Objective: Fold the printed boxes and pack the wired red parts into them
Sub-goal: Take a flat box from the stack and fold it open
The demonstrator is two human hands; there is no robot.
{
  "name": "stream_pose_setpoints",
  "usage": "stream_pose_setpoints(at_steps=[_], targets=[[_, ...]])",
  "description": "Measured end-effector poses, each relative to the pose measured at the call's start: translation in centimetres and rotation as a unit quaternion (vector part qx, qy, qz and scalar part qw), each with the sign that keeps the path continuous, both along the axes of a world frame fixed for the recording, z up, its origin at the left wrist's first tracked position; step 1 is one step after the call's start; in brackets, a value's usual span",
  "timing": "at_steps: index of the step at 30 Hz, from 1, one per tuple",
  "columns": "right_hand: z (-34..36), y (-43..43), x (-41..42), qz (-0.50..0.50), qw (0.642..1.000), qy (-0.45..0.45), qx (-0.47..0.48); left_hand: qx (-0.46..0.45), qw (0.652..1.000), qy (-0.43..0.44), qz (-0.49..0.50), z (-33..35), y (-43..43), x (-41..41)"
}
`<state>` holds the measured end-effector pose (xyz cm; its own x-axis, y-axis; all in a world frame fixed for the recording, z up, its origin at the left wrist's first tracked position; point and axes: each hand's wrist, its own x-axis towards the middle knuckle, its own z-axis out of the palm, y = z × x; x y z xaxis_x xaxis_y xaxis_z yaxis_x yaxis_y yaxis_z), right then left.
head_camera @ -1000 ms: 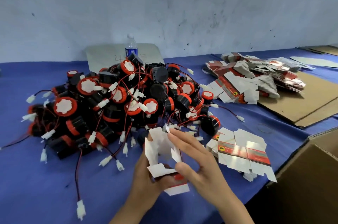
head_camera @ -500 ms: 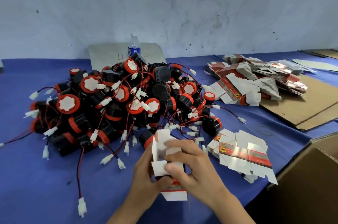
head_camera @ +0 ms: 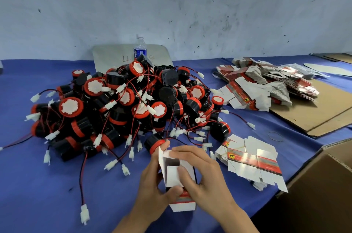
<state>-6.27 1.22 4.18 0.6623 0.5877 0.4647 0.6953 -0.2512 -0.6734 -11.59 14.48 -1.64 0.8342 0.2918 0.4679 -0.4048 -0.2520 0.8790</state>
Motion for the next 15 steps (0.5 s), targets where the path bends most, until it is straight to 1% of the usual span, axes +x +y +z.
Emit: stream_pose_setpoints(at_steps=[4,6,10,13,15], targets=[[-0.18,0.42,-0.15,-0.009,0.999,0.029,-0.022,-0.002,1.000,0.003,0.013,-0.16,0.27,0.10],[-0.20,0.40,-0.27,-0.009,0.999,0.030,-0.006,0.020,0.999,-0.020,0.019,-0.12,0.18,0.10],[0.01,0.29,-0.38,-0.023,0.996,0.088,0.009,0.056,0.997,-0.058,0.022,-0.33,-0.06,0.13],[0.11,0.46,-0.41,-0.031,0.995,0.097,0.021,0.100,0.990,-0.093,0.033,-0.60,-0.02,0.31],[-0.09,0.69,-0.60,-0.036,0.993,0.102,0.054,0.127,0.985,-0.106,0.044,-0.37,0.05,0.41]])
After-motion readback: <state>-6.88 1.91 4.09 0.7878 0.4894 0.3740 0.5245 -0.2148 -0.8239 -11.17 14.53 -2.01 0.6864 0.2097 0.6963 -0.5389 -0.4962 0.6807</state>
